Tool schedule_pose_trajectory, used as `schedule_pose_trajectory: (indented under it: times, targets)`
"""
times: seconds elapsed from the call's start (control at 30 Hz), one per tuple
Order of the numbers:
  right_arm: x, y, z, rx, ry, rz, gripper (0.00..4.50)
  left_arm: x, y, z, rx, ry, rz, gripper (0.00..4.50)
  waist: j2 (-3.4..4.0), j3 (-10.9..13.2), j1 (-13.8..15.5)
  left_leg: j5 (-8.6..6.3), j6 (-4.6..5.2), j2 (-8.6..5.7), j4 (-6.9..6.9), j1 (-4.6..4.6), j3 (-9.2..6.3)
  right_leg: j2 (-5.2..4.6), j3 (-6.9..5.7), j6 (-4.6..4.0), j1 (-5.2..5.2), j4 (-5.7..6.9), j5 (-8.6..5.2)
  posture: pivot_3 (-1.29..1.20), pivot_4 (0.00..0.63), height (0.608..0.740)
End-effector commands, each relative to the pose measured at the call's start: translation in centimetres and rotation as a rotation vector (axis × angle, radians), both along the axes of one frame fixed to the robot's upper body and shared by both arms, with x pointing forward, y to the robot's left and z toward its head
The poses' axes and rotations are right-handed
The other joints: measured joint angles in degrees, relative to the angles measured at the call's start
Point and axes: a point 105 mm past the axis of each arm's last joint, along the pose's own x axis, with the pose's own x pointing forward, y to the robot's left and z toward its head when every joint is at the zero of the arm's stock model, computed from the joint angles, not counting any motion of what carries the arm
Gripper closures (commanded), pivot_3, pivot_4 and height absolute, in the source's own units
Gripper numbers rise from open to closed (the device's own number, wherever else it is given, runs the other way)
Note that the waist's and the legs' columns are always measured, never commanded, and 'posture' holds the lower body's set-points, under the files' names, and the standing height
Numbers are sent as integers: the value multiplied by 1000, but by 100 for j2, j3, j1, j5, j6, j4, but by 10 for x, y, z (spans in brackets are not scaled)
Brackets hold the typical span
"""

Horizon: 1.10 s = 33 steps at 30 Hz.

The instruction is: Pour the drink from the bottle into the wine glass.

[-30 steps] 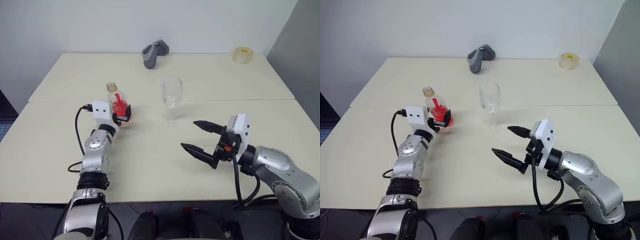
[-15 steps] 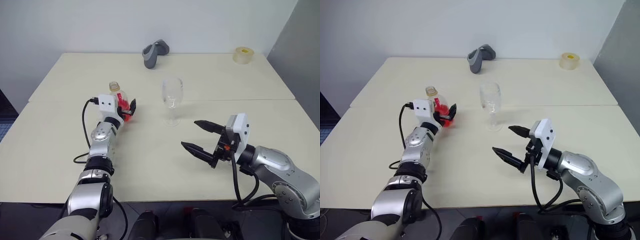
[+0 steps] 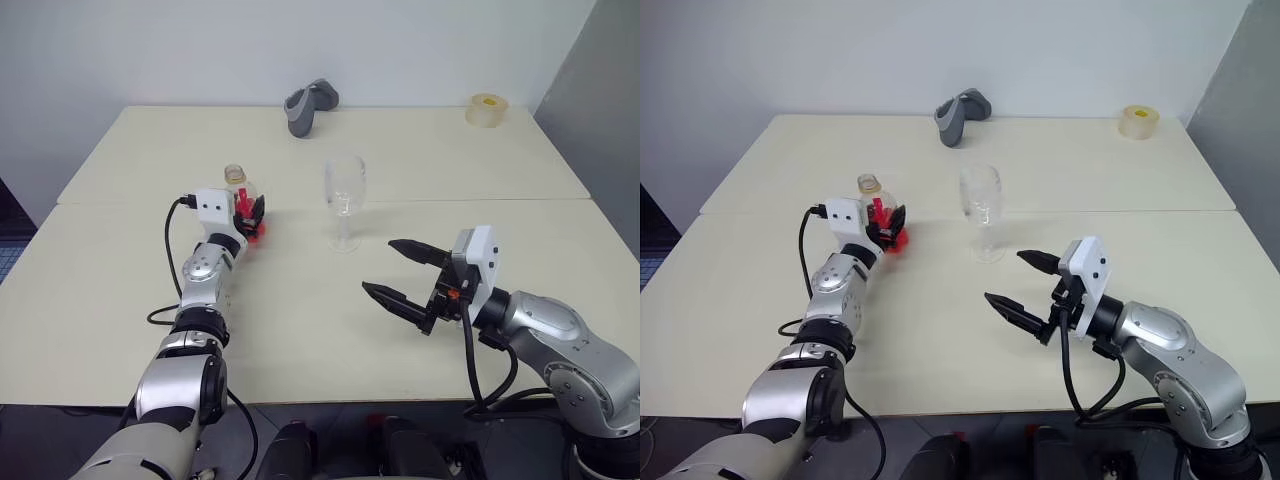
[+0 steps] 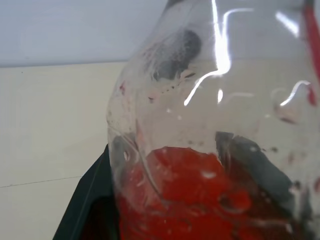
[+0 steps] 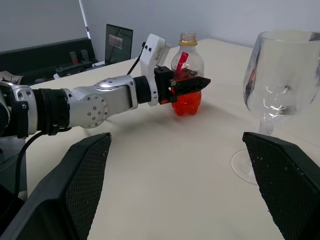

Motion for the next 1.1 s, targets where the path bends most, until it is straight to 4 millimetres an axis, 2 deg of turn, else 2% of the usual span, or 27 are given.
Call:
schedule_pose_trajectory:
  times: [0.03, 0.23, 0.5, 0.67, 0.8, 1.1]
  targets:
    - [2, 2, 9, 5, -50, 8, 0, 2, 0, 18, 14, -55, -15, 2348, 0, 0, -1, 0, 0, 0, 0, 0, 0, 0, 0, 0, 0, 0, 0, 0, 150, 740]
    - [12, 4, 22, 73, -49, -11, 0, 1, 0, 25, 26, -67, -41, 2511, 0, 0, -5, 1, -1, 0, 1, -1, 0, 0, 0, 0, -3, 3, 0, 0, 150, 740]
    - [12, 6, 24, 76, -57, -5, 0, 0, 5, 29, 12, -69, -40, 2549, -1, -1, -39, 0, -1, 0, 3, -4, -1, 0, 0, 0, -5, 3, 0, 0, 150, 740]
    - [15, 5, 26, 70, -69, -11, 0, -1, -7, 33, 52, -53, -122, 2553, -1, -1, -44, 0, -1, 0, 3, -5, -1, 0, 0, 0, -5, 4, 0, 0, 150, 740]
    - [25, 8, 41, 81, -118, -16, 0, -6, -23, 63, 225, -96, -296, 2553, -5, 2, -66, 2, -3, 0, 3, -9, -2, 1, -1, -1, -10, 6, 0, 0, 150, 740]
    - [52, 13, 62, 103, -190, -44, 0, 0, -29, 110, 510, -194, -367, 2553, -5, 2, -70, 4, -6, -4, 4, -12, -2, 0, -1, -1, -13, 6, 0, 0, 150, 740]
